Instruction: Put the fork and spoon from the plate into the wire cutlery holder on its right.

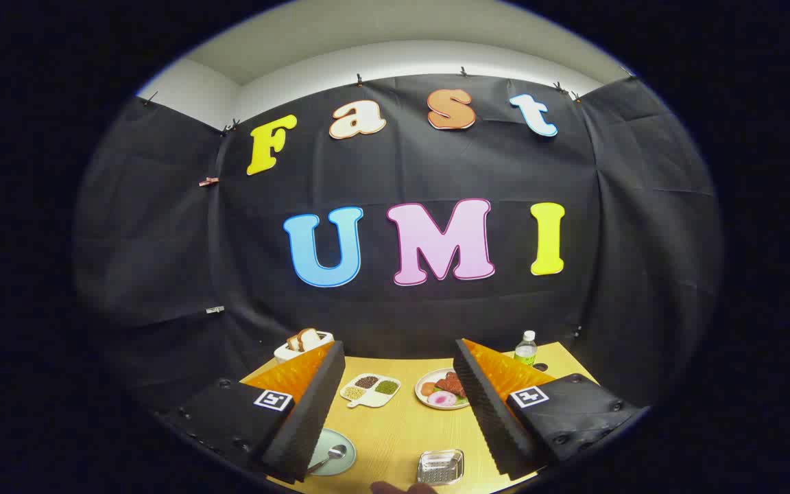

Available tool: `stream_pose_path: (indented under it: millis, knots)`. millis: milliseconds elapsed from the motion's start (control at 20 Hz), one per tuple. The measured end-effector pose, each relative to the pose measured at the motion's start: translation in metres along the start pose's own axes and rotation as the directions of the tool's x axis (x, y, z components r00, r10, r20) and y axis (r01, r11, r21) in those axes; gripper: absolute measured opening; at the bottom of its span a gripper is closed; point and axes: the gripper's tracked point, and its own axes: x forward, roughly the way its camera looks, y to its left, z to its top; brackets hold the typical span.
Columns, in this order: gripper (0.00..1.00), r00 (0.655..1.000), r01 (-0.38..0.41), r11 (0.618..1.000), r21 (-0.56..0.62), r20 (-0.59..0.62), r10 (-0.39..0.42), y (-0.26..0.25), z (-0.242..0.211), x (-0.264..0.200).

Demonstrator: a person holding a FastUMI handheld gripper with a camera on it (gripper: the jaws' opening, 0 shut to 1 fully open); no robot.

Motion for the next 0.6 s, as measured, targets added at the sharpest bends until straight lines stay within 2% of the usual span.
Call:
stream_pose_path:
  millis: [600]
  knots:
    - [0.99, 0.999, 0.034, 0.998, -0.051, -0.033, -0.035, 0.024, -0.018, -0.01]
